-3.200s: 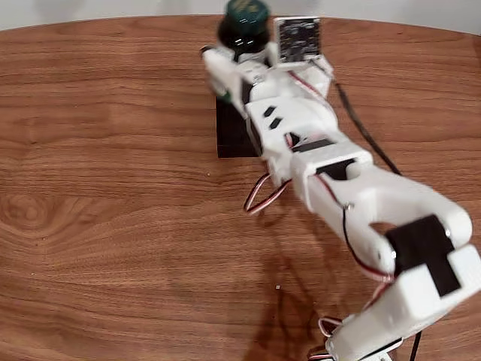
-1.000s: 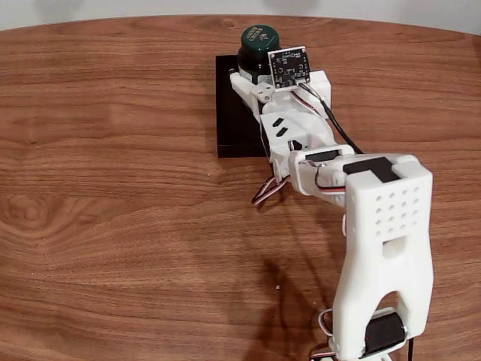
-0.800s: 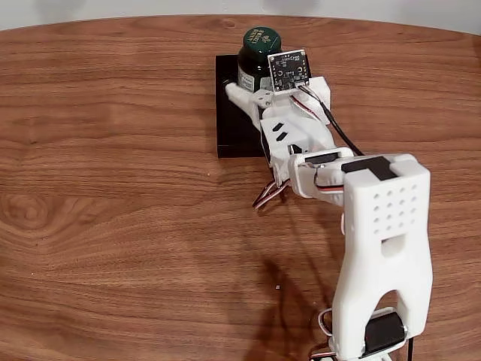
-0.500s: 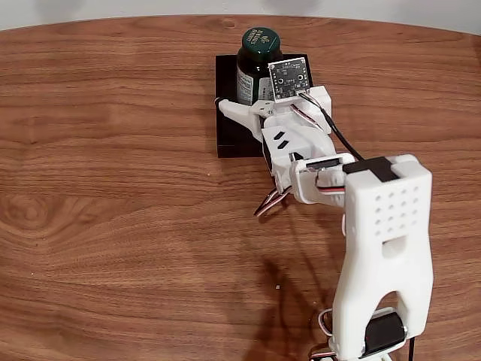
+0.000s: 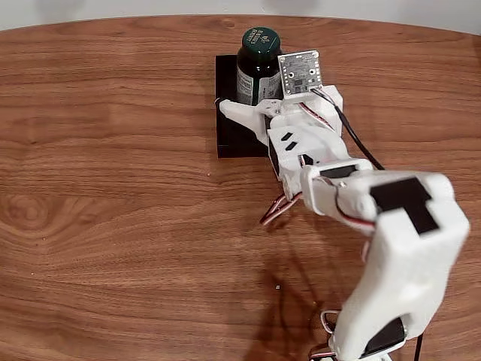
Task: Pick up the pill bottle and place it in the black box.
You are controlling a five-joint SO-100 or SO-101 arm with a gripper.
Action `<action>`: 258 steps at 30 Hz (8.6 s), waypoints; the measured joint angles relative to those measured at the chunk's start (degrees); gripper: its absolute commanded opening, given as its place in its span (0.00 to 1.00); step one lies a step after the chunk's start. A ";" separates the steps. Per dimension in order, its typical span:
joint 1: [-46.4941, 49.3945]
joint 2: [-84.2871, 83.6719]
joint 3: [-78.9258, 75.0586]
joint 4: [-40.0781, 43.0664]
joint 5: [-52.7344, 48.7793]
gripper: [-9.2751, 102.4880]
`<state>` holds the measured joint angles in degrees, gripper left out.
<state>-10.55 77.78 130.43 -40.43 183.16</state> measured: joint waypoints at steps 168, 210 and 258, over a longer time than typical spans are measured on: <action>5.27 113.64 44.03 116.81 -13.01 0.08; 5.27 113.64 44.03 116.81 -13.01 0.08; 5.27 113.64 44.03 116.81 -13.01 0.08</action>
<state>-5.27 191.43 174.46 76.38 170.16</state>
